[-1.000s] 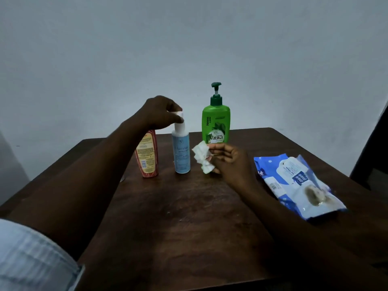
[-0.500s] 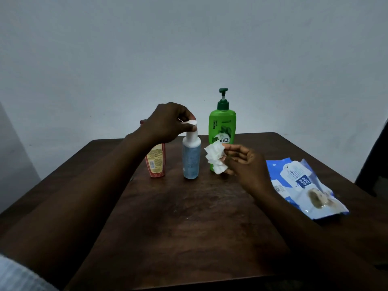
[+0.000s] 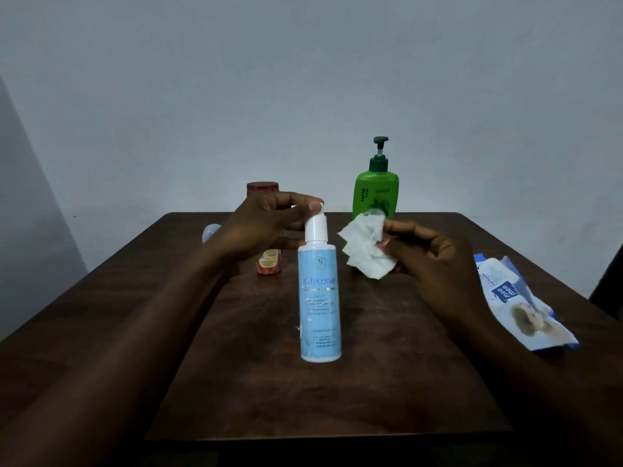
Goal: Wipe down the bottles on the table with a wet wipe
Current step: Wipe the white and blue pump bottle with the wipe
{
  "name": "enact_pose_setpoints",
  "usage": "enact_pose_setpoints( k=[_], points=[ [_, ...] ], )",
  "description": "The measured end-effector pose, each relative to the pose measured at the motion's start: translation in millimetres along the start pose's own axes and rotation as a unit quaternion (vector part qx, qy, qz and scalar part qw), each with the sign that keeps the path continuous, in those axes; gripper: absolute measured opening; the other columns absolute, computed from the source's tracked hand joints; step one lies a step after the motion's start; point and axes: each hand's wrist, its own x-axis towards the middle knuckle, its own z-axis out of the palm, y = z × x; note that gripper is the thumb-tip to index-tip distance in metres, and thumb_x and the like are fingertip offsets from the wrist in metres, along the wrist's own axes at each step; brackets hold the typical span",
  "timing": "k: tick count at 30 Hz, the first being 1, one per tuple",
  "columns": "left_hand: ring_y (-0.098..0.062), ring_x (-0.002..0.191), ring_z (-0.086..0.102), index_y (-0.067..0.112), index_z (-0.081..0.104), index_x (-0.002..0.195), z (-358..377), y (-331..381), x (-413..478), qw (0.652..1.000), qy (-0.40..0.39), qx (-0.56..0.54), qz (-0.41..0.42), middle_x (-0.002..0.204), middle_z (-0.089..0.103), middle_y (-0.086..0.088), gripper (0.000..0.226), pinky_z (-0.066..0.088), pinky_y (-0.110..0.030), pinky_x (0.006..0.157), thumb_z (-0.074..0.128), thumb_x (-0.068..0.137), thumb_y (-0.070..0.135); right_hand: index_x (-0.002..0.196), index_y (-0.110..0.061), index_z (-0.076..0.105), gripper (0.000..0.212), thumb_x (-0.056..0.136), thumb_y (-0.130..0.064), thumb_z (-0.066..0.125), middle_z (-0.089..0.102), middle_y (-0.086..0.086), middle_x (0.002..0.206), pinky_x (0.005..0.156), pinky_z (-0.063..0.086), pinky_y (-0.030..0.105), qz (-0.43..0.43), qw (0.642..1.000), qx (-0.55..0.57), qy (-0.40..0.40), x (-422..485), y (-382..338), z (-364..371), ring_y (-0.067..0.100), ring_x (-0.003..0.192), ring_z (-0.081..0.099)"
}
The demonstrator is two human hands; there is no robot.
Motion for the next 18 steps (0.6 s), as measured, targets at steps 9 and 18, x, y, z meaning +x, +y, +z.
enact_pose_setpoints(
  k=[9,18],
  points=[
    [-0.012,0.085,0.075,0.015,0.075,0.104,3,-23,-2,0.999,0.03,-0.031,-0.013,0.095,0.078,-0.002,0.014,0.059,-0.025,0.067,0.066,0.093,0.019,0.109,-0.015,0.075,0.025,0.091,-0.001,0.063,0.067,-0.009,0.111,0.088,0.046,0.008,-0.147,0.969,-0.181,-0.076,-13,16,28,0.0,0.107,0.062],
    [-0.008,0.074,0.074,0.015,0.074,0.106,7,-36,-2,0.997,0.054,-0.052,-0.018,0.087,0.078,0.002,0.016,0.055,-0.019,0.06,0.067,0.092,0.019,0.124,-0.008,0.067,0.035,0.092,-0.014,0.054,0.056,0.006,0.14,0.114,0.035,0.031,-0.292,0.876,-0.359,-0.132,-32,53,45,0.02,0.137,0.046]
  ],
)
